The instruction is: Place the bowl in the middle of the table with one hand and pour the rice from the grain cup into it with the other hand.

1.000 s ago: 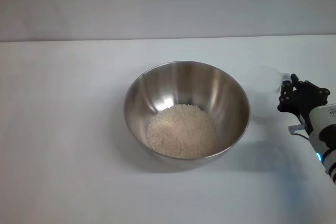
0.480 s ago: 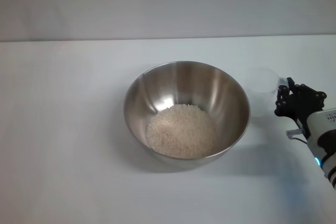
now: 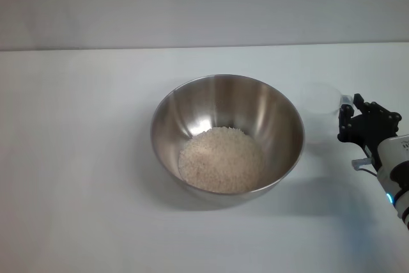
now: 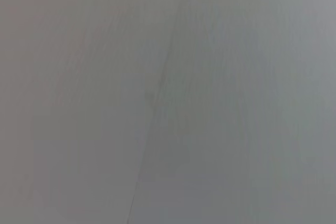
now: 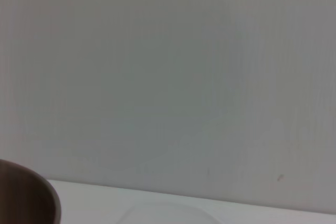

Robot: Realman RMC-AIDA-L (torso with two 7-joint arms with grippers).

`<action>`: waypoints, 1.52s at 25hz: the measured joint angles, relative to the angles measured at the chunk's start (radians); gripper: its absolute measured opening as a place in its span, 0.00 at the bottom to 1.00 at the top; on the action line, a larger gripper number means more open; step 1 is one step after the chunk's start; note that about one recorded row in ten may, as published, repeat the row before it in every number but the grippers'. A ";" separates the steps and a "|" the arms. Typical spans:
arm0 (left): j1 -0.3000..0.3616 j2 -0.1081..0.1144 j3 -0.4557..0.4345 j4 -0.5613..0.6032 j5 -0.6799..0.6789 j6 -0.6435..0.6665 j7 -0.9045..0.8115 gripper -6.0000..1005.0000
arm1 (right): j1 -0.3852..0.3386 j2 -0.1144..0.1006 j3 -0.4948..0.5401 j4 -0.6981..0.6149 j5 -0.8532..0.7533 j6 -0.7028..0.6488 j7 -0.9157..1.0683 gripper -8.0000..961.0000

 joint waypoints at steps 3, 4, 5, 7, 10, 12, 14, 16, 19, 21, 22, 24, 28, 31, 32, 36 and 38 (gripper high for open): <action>0.002 0.000 0.001 0.000 0.000 0.005 0.000 0.81 | -0.003 0.001 -0.006 0.000 0.000 0.000 0.000 0.20; 0.003 0.000 0.002 0.000 0.000 0.005 0.000 0.81 | -0.006 0.001 -0.008 0.001 0.000 -0.002 0.000 0.20; 0.003 0.000 0.002 0.000 0.000 0.005 0.000 0.81 | -0.008 0.002 -0.010 0.001 0.000 -0.003 0.000 0.20; 0.003 0.000 0.002 0.000 0.000 0.005 -0.001 0.81 | -0.018 0.003 -0.011 0.002 0.000 -0.007 0.000 0.20; 0.004 0.000 0.004 0.000 0.000 0.006 -0.001 0.81 | -0.026 0.004 -0.012 0.005 0.000 -0.009 0.000 0.20; 0.005 0.000 0.005 0.000 0.000 0.007 -0.001 0.81 | -0.038 0.004 -0.014 0.007 0.000 -0.021 0.000 0.20; 0.006 0.000 0.006 0.000 0.000 0.007 -0.002 0.81 | -0.047 0.003 -0.015 0.007 0.000 -0.033 0.000 0.20; 0.006 0.000 0.006 0.000 0.000 0.007 -0.002 0.81 | -0.051 0.002 -0.015 0.007 0.000 -0.038 0.000 0.20; 0.008 0.000 0.007 0.000 0.000 0.008 -0.003 0.81 | -0.056 0.000 -0.037 0.007 0.000 -0.050 0.000 0.20; 0.009 0.000 0.008 0.000 0.000 0.008 -0.003 0.81 | -0.058 0.001 -0.052 0.007 0.000 -0.058 0.000 0.20; 0.010 0.000 0.008 0.000 0.000 0.008 -0.003 0.81 | -0.061 0.002 -0.058 0.008 0.000 -0.066 0.000 0.20; 0.013 0.000 0.008 0.000 0.000 0.008 -0.003 0.81 | -0.070 0.003 -0.064 0.010 0.000 -0.081 0.000 0.20; 0.017 0.000 0.008 0.000 0.000 0.010 -0.003 0.81 | -0.090 0.003 -0.076 0.018 0.000 -0.109 0.000 0.20; 0.024 0.000 0.007 0.000 0.004 0.012 -0.003 0.81 | -0.128 0.002 -0.093 0.025 0.000 -0.182 0.000 0.20; 0.026 0.000 0.005 0.000 0.008 0.013 -0.003 0.81 | -0.138 0.002 -0.097 0.026 0.000 -0.208 0.000 0.20; 0.030 0.000 0.000 0.001 0.015 0.014 0.000 0.81 | -0.170 0.001 -0.107 0.030 0.000 -0.309 0.000 0.20; 0.031 0.000 -0.001 0.002 0.015 0.014 0.002 0.81 | -0.183 0.000 -0.107 0.031 0.000 -0.375 0.000 0.20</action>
